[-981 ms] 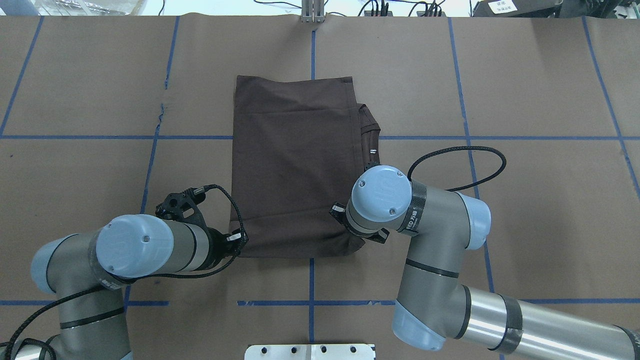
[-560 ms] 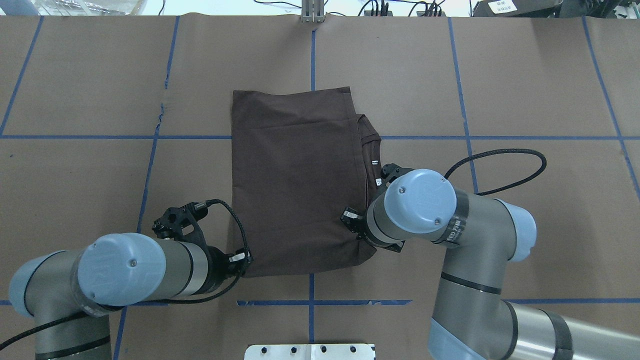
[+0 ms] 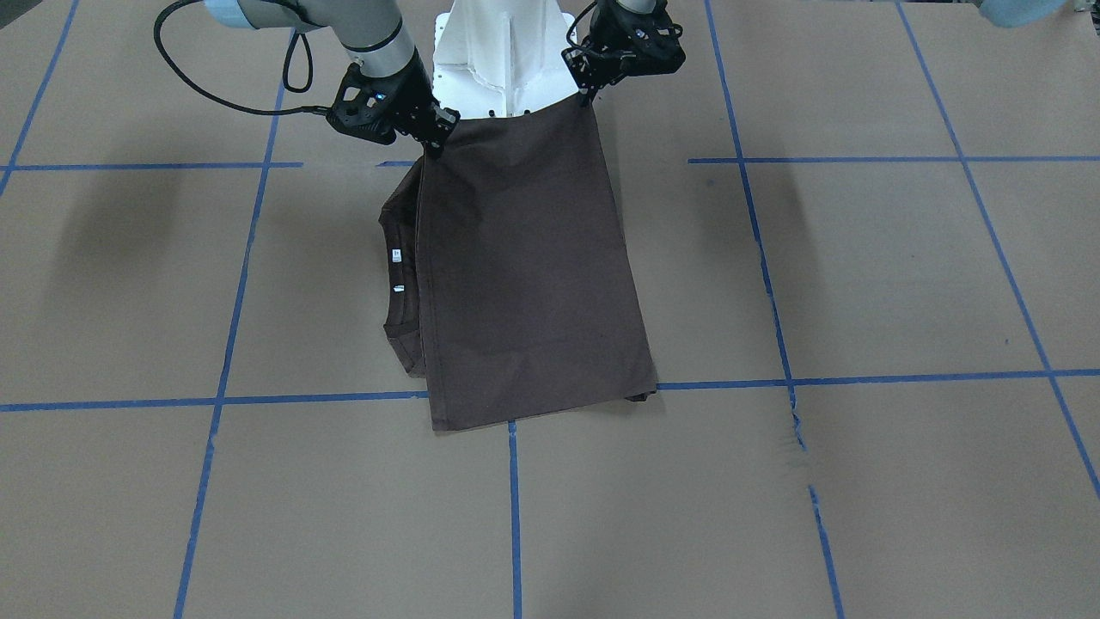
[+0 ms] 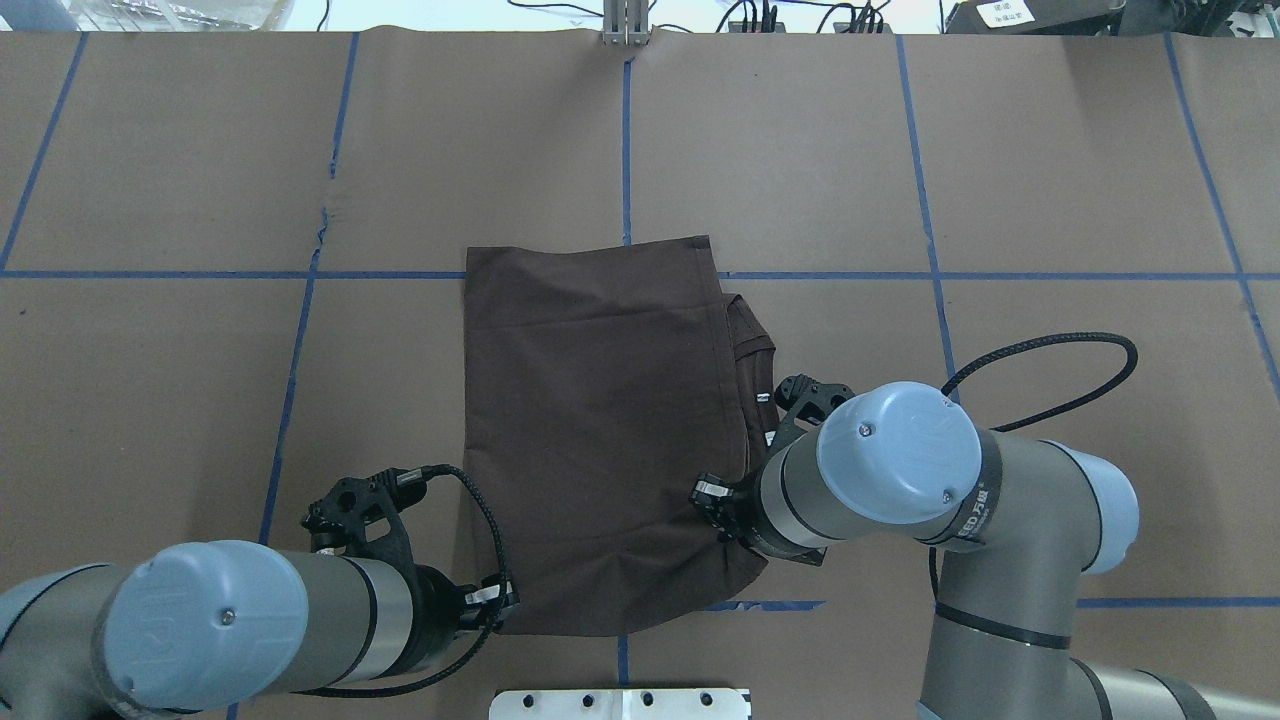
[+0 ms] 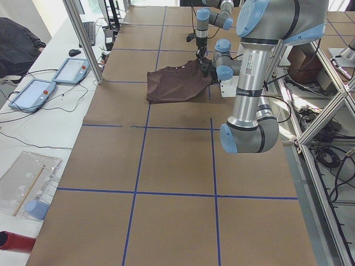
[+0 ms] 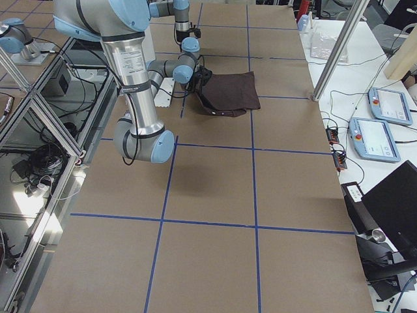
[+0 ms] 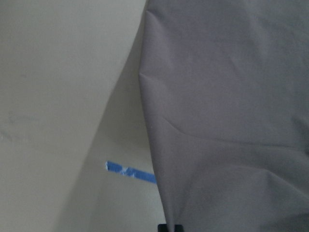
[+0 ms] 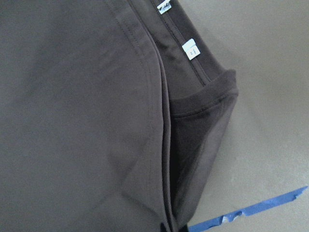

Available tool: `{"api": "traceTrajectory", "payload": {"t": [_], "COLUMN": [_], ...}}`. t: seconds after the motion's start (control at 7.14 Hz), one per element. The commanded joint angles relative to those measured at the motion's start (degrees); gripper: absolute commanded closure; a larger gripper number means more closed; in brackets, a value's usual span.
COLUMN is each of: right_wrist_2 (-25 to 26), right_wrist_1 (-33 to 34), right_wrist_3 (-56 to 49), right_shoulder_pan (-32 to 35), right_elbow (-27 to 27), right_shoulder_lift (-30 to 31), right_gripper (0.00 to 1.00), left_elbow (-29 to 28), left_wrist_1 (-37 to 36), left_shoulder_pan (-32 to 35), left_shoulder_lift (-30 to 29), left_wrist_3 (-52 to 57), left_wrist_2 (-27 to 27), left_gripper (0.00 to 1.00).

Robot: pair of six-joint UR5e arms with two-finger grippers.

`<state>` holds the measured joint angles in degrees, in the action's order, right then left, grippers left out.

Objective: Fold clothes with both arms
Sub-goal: 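Grasp the near edge with both grippers and fold it toward the far edge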

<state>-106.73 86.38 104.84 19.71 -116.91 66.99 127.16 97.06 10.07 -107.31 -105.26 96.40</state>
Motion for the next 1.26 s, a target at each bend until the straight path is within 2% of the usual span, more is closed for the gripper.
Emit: {"api": "traceTrajectory", "payload": {"t": [0.0,0.14,0.42,0.56,0.7,0.84,1.12], "right_wrist_2": [-0.40,-0.41,-1.36,-2.42,-3.73,-3.83,-3.83], "right_wrist_1": [-0.07,-0.33,-0.42,-0.95,-4.78,-7.08,-7.54], "right_wrist_3": [-1.90,-2.18,-3.93,-7.51,-7.54,-7.54,-7.63], "right_shoulder_pan": [6.01,8.74,13.14,14.82,16.23,16.85,17.91], "right_elbow": [2.55,4.65,11.40,15.44,20.79,23.98,25.50], "right_shoulder_lift": [-3.51,-5.36,-9.93,-11.95,-14.32,-15.74,-16.98], "right_gripper": [1.00,1.00,1.00,1.00,1.00,1.00,1.00], "left_elbow": [0.46,-2.07,-10.06,-10.62,-11.14,-13.24,-21.48], "left_wrist_1": [-2.14,-1.97,-1.35,-1.09,-0.83,1.53,9.85], "left_shoulder_pan": [6.32,10.28,14.96,17.51,20.58,22.09,22.71], "left_shoulder_lift": [-3.32,-4.22,-8.95,-9.06,-9.32,-9.84,-11.51], "left_wrist_3": [0.66,0.75,4.15,4.97,6.19,6.99,7.17], "left_wrist_2": [0.72,3.77,4.41,4.41,4.59,4.68,4.59], "left_gripper": [1.00,1.00,1.00,1.00,1.00,1.00,1.00]}}
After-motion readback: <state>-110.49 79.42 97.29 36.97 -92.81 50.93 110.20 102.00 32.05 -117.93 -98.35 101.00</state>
